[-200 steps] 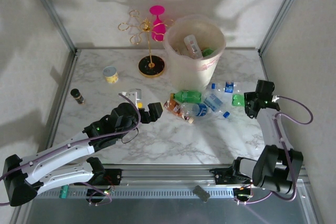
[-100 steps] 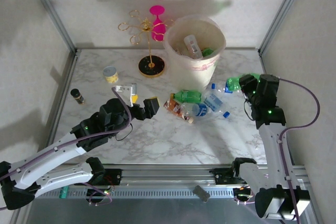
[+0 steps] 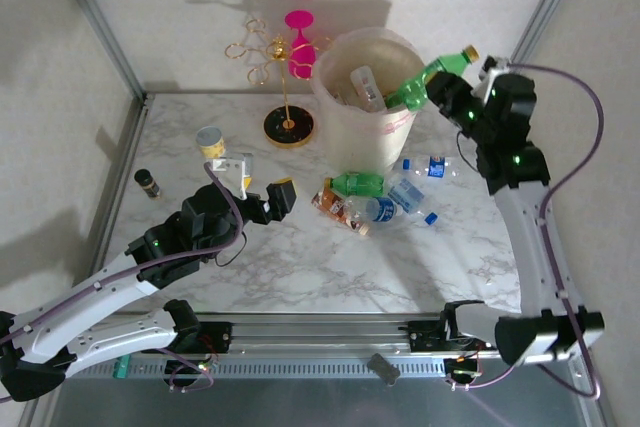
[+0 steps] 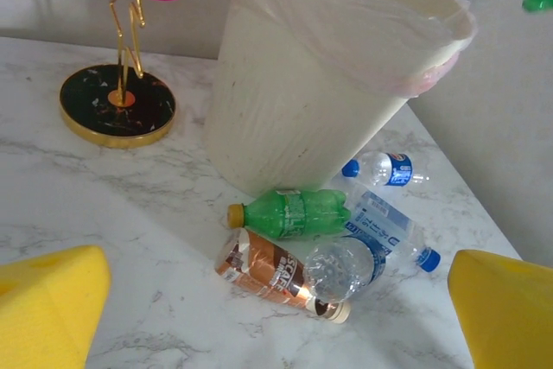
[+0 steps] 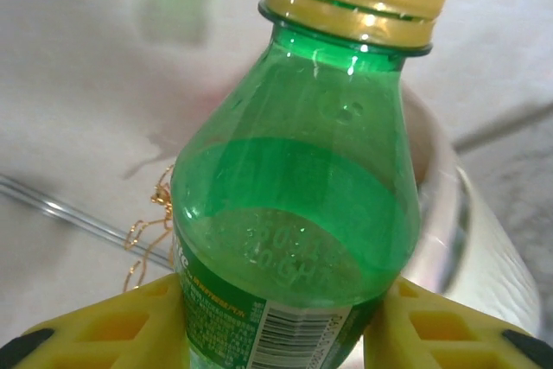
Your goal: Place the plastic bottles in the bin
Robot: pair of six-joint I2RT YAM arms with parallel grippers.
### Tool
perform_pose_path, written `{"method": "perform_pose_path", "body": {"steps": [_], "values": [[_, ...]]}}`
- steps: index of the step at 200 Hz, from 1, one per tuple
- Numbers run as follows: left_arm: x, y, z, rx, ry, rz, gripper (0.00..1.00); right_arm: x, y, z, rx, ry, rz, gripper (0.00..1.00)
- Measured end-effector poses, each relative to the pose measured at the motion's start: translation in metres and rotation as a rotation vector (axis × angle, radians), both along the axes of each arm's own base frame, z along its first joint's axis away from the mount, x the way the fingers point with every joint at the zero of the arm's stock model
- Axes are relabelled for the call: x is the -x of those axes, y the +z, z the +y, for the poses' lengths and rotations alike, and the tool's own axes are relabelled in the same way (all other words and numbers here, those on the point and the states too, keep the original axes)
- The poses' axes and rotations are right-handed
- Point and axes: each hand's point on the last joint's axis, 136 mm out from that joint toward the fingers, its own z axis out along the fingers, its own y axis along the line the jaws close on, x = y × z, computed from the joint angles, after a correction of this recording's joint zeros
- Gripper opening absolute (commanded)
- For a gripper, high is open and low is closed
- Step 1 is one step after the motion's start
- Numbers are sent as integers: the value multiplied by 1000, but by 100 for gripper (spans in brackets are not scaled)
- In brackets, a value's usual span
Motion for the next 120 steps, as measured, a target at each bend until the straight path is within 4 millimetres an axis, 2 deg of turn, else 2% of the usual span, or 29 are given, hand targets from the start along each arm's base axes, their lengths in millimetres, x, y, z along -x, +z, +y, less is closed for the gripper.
{"method": "perform_pose_path", "body": {"steps": [30, 57, 86, 120], "values": [[0, -2, 2, -11, 11, 4, 100, -36, 13, 19, 35, 52, 2, 46], [-1, -7, 6, -34, 29, 14, 100, -68, 5, 50, 93, 107, 46, 46], [-1, -11, 9, -51, 36, 25, 100, -97, -17, 81, 190, 131, 111, 47], [-1, -12, 11, -54, 43, 26, 100, -108, -59, 102, 263, 159, 214, 48]]}}
